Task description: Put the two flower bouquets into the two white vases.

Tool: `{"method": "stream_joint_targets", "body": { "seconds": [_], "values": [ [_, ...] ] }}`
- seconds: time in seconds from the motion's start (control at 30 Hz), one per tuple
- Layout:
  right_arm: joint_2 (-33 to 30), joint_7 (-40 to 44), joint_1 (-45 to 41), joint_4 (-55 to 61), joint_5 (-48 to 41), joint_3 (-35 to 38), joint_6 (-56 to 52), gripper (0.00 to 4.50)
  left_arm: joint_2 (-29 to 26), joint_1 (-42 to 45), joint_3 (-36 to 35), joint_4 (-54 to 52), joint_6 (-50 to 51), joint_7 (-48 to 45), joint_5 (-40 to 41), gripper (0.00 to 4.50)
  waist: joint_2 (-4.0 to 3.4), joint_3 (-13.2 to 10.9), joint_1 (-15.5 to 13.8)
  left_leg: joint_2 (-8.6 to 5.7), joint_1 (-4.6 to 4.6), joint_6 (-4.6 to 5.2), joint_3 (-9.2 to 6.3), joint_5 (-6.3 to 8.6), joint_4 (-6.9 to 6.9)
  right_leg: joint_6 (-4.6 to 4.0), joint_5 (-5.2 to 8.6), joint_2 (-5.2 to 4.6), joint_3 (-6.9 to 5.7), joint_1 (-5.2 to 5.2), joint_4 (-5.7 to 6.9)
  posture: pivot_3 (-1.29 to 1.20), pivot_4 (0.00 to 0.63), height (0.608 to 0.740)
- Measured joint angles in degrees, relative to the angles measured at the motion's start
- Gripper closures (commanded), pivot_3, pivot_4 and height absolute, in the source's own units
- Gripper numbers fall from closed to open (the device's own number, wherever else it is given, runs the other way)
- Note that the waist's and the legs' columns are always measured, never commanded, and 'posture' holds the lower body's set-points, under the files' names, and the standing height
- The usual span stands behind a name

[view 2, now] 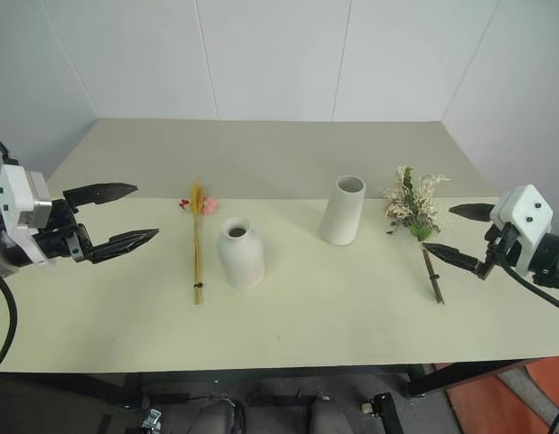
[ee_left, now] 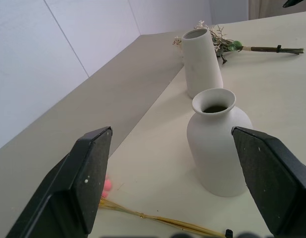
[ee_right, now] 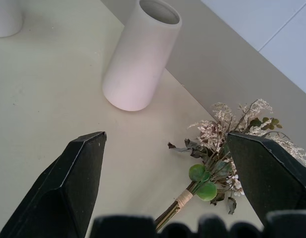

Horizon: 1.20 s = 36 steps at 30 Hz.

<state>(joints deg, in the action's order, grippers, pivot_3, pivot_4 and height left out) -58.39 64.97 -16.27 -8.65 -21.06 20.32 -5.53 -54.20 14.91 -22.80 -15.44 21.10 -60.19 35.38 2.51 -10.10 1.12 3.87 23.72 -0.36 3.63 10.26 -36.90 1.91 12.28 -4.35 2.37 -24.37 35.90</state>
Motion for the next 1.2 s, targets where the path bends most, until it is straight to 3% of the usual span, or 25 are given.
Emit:
{"method": "stream_joint_targets", "body": {
  "seconds": [0.4,0.5,0.77,0.87,1.03,1.2],
  "values": [
    [0.0,-1.3,-0.1,0.8,0.0,-0.4,-0.2,0.00,0.5,2.4,0.5,0.3,0.0,-0.2,0.7,0.33,0.00,0.0,-0.3,-0.01,0.02,0.00,0.00,0.00,0.00,0.01,0.00,0.00,0.00,0.00,-0.01,0.00,0.150,0.740],
    [0.0,-4.1,-1.3,2.3,0.3,-2.0,-5.5,0.00,0.6,2.4,1.1,0.5,0.0,-0.2,0.5,0.33,0.00,0.0,-0.2,-0.01,0.00,0.00,0.00,0.00,-0.01,0.00,0.00,0.00,0.00,0.00,0.00,0.00,0.150,0.740],
    [2.1,-17.2,-17.3,0.8,5.2,-15.2,-36.2,0.00,3.4,12.1,10.7,2.3,-2.0,-0.8,-2.6,0.33,0.00,0.0,-0.2,-0.04,0.10,0.00,-0.01,-0.01,-0.03,-0.05,-0.06,0.01,0.03,-0.05,-0.02,0.00,0.150,0.740],
    [4.4,-20.0,-27.3,-7.6,7.1,-20.0,-47.6,0.00,5.7,15.3,13.5,3.5,-2.4,-0.9,-3.7,0.33,0.01,0.0,-0.1,-0.06,0.25,0.01,-0.02,-0.01,-0.04,-0.13,-0.22,0.00,0.04,-0.19,-0.02,0.00,0.150,0.740],
    [5.7,-20.1,-35.4,-18.2,11.0,-26.1,-52.6,0.00,7.0,16.1,14.3,4.1,-2.5,-1.2,-4.1,0.33,0.01,0.0,-0.1,-0.06,0.77,0.03,-0.06,0.00,-0.02,-0.08,-0.42,0.03,0.02,-0.69,0.00,0.00,0.150,0.740],
    [8.5,-18.8,-37.8,-28.0,14.8,-31.6,-51.7,0.00,7.3,14.9,15.3,4.8,-3.6,-1.3,-6.2,0.33,0.01,0.0,-0.1,-0.11,0.94,0.04,-0.06,-0.01,-0.04,-0.06,-0.43,0.01,0.02,-0.82,0.00,0.00,0.150,0.740]
  ]
}}
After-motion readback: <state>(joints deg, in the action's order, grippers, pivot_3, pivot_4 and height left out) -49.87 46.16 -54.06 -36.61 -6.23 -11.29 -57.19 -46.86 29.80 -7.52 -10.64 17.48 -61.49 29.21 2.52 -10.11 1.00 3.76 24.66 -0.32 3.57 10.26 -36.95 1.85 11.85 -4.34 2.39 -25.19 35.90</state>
